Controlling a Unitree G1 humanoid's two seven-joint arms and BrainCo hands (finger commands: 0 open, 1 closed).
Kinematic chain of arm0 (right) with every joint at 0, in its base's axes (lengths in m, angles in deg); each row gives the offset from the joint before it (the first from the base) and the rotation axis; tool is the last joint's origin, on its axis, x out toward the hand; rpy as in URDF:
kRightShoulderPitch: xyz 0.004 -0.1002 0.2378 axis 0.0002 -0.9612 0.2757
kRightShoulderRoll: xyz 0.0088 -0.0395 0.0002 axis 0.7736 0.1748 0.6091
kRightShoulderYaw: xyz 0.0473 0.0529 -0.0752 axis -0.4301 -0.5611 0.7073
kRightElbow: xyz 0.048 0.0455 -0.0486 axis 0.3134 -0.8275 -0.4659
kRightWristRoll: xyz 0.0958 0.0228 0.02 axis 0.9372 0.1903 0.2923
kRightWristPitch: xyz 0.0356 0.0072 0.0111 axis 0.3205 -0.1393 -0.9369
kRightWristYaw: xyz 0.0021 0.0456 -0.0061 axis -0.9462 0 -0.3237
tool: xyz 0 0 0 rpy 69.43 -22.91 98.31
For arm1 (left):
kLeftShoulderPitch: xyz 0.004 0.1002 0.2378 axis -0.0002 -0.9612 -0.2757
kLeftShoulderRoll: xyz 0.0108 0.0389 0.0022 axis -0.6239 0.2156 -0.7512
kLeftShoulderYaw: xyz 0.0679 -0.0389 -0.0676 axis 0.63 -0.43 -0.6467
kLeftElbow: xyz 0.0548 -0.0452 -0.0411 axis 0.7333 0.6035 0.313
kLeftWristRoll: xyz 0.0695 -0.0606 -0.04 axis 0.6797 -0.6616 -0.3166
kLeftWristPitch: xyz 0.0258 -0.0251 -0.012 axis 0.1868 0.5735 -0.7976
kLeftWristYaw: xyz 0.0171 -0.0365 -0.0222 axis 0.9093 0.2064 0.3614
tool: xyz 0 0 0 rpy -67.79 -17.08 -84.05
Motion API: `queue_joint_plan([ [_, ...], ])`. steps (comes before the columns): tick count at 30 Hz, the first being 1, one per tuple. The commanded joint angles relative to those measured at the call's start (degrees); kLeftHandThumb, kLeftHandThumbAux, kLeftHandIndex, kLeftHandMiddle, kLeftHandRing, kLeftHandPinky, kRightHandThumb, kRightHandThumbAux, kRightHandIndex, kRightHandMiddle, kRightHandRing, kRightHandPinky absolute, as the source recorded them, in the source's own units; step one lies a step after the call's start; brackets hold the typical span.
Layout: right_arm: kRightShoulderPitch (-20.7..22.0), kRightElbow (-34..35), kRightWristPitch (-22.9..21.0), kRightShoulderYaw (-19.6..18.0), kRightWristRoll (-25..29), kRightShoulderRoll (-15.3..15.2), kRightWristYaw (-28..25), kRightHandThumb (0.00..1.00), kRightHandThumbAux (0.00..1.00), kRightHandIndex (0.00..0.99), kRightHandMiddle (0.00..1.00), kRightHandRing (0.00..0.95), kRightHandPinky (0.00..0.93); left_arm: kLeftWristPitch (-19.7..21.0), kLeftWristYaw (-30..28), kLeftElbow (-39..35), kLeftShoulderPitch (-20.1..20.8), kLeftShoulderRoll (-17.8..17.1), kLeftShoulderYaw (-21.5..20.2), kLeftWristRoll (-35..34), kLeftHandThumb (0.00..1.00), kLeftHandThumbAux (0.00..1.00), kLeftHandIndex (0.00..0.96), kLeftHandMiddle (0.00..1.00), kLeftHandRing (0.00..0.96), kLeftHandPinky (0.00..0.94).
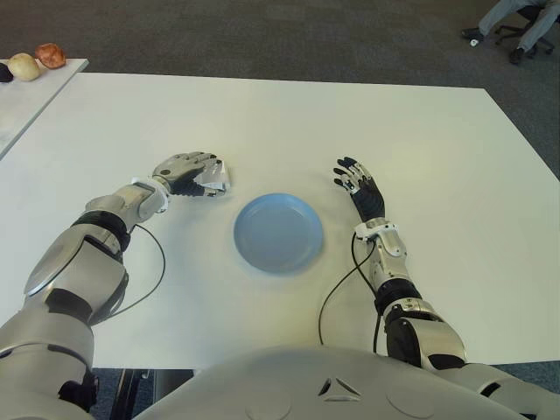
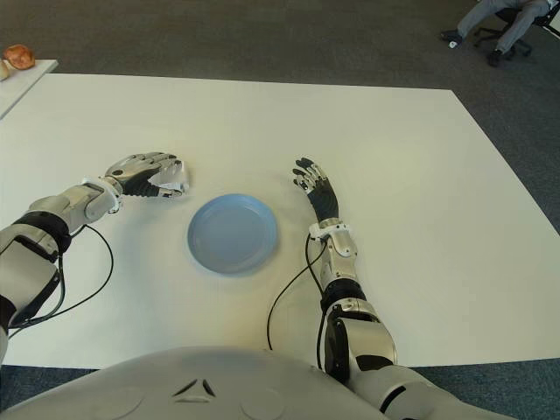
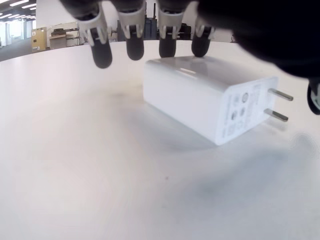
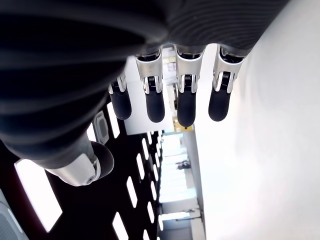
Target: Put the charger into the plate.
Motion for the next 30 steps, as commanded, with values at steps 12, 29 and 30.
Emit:
queue_joint_plan([
  [12,-3.1,-4.1,-3.3,0.1,-0.1,0.2,0.7,0.262,0.629,0.153,0.19,0.188,0.221,-4.8,0.4,-2.8,0.0,-2.7,-0.7,1.0,0.355,0.218,0.0,0.0,0.0,0.151],
  [29,-2.5,-4.8,-4.1,0.0,0.1,-0.3,0.4,0.253,0.621,0.154,0.19,0.183,0.216,-4.6,0.9,-3.2,-1.6,-2.5,-1.7,0.7,0.294,0.271,0.0,0.0,0.016,0.184],
  [30,-2.5,-4.8,-4.1,0.0,0.1,-0.3,0.5,0.252,0.621,0.155,0.191,0.183,0.217,-4.6,1.0,-3.2,-1.8,-2.4,-1.8,0.7,0.294,0.27,0.0,0.0,0.016,0.186],
])
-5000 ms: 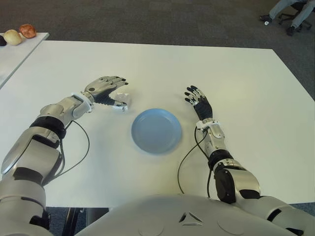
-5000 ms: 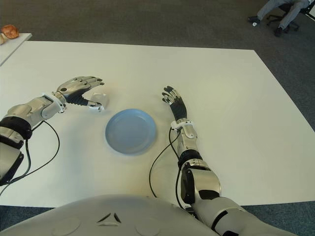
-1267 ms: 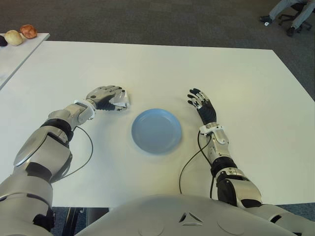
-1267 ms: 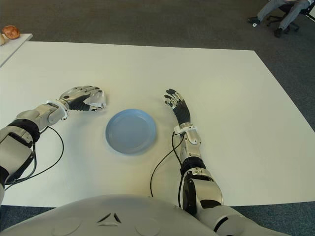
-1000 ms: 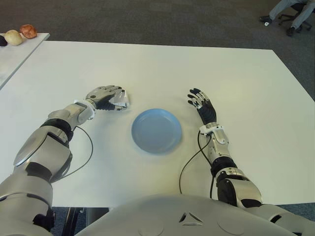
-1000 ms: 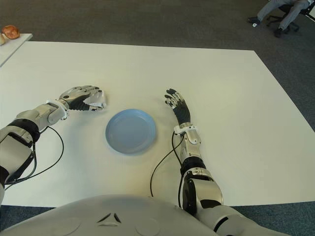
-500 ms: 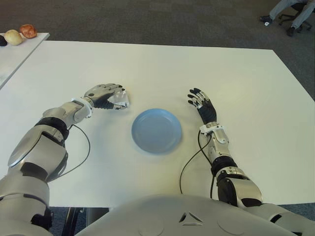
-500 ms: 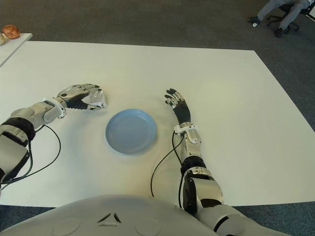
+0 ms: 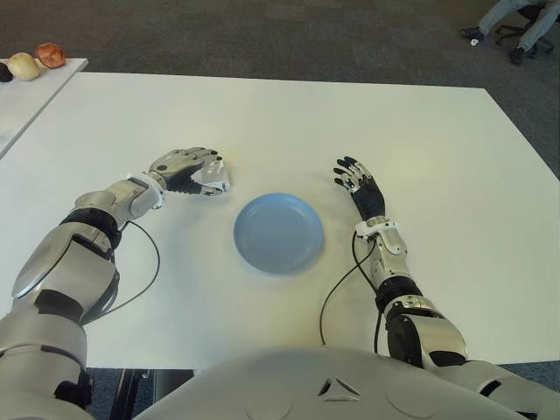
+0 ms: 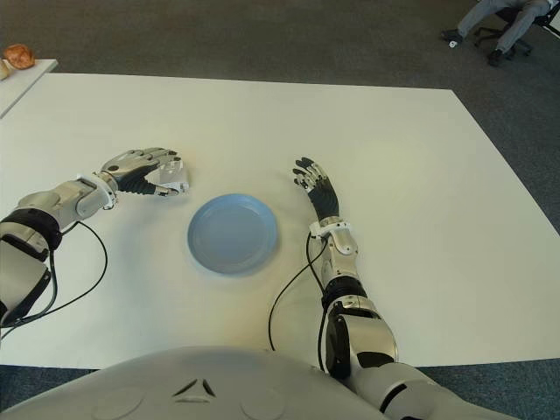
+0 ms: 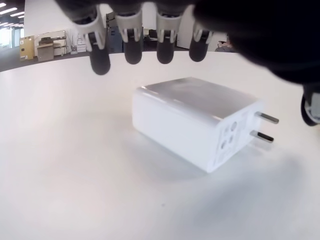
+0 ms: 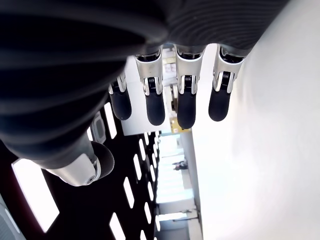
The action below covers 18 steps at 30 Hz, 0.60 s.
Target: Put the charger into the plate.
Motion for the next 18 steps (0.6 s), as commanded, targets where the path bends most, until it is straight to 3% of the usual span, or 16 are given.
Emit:
queue_joint_plan([
  [1,-3.5,-3.4,-3.8,0.0,0.1,0.2,0.4,0.251,0.62,0.156,0.193,0.186,0.221,0.3,0.1,0.1,-1.6,0.2,-0.4,0.0,0.29,0.273,0.0,0.0,0.014,0.168],
  [10,-3.5,-3.4,-4.3,-0.3,0.6,-0.1,-0.4,0.248,0.618,0.161,0.197,0.191,0.219,1.6,0.2,1.0,-3.3,1.1,-1.3,-0.9,0.279,0.294,0.0,0.0,0.027,0.198],
  [18,-3.6,-3.4,-4.5,-0.5,1.0,-0.4,-0.9,0.246,0.618,0.164,0.197,0.187,0.219,2.9,-0.7,2.5,-4.5,2.7,-3.1,-2.7,0.32,0.292,0.0,0.0,0.014,0.171],
])
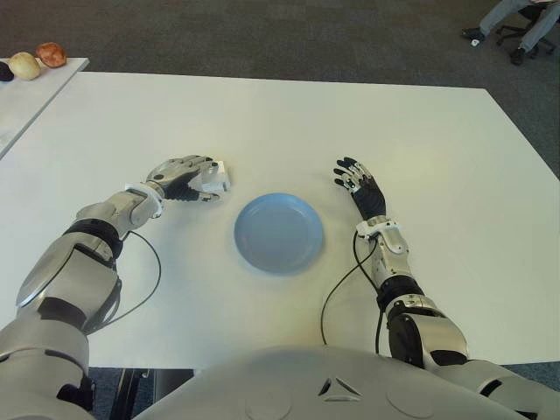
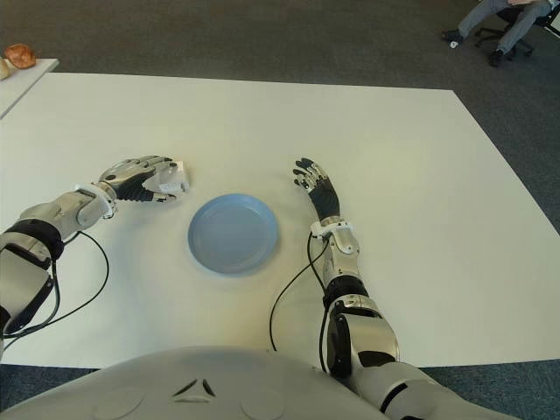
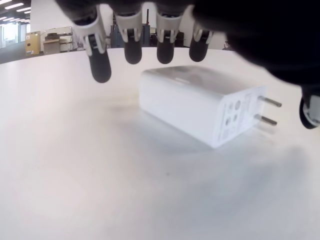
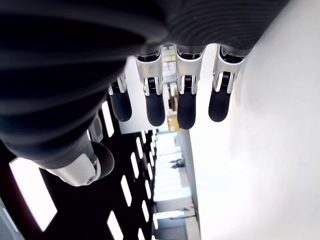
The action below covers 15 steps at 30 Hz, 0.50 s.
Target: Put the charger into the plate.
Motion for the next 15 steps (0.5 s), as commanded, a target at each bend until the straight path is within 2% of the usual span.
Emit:
queue_joint_plan([
  [1,-3.8,-3.3,-3.4,-0.3,0.4,0.1,0.0,0.245,0.617,0.165,0.198,0.187,0.219,1.0,-0.8,1.2,-1.6,1.5,-0.8,-1.0,0.323,0.292,0.0,0.0,0.014,0.171],
  [9,-4.1,-3.0,-3.3,-0.5,0.7,0.0,-0.3,0.241,0.616,0.174,0.201,0.19,0.226,2.3,-1.8,1.9,-2.2,2.5,-1.6,-2.0,0.351,0.286,0.0,0.0,0.025,0.208],
  [15,-4.5,-2.5,-3.3,-0.5,0.8,-0.1,-0.4,0.24,0.613,0.179,0.203,0.191,0.227,3.7,-2.0,2.5,-2.5,3.5,-1.6,-2.4,0.348,0.29,0.0,0.0,0.022,0.188],
])
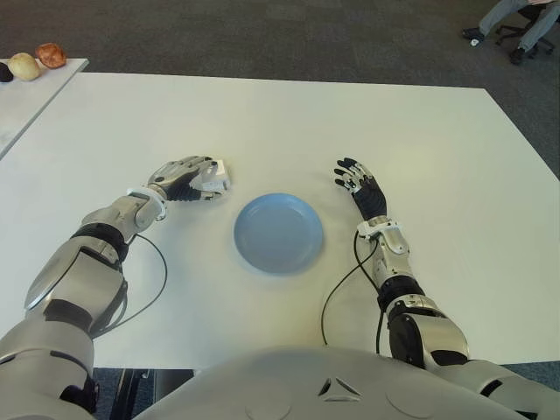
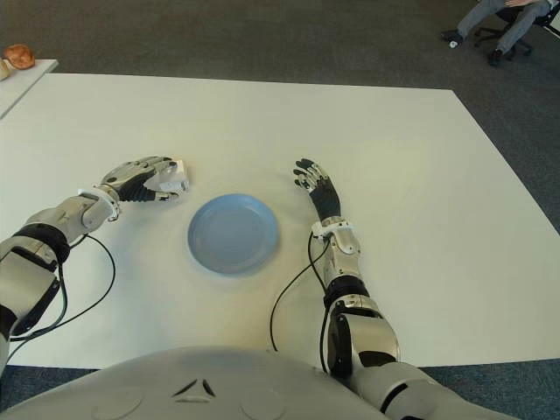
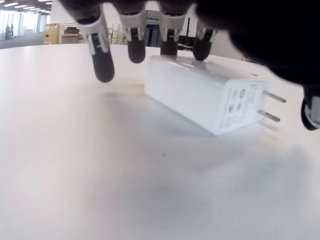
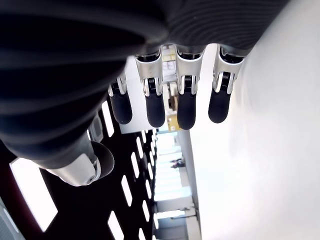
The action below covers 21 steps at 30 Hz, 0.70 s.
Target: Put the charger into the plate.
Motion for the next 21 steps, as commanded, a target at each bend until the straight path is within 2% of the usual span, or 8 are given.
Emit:
queue_joint_plan([
  [1,-4.4,-2.5,-3.3,-0.3,0.4,0.1,0.0,0.241,0.612,0.18,0.203,0.191,0.227,1.6,-1.7,1.3,-1.4,1.5,0.2,0.2,0.346,0.291,0.0,0.0,0.02,0.188],
  [8,-5.0,-1.6,-3.6,-0.3,0.5,0.1,0.1,0.245,0.605,0.192,0.204,0.191,0.228,2.4,-2.2,1.8,-1.4,2.0,0.5,0.0,0.342,0.306,0.0,0.0,0.029,0.219],
  [14,-5.4,-0.9,-3.9,-0.3,0.6,0.1,0.2,0.248,0.608,0.195,0.204,0.192,0.23,3.1,-2.7,2.0,-1.4,2.3,0.5,-0.4,0.331,0.306,0.0,0.0,0.023,0.184],
  [21,-5.6,-0.2,-4.3,-0.1,0.3,0.2,0.7,0.236,0.614,0.19,0.198,0.186,0.222,3.8,-3.4,2.5,-1.5,2.6,0.4,-0.9,0.325,0.312,0.0,0.0,0.024,0.192],
])
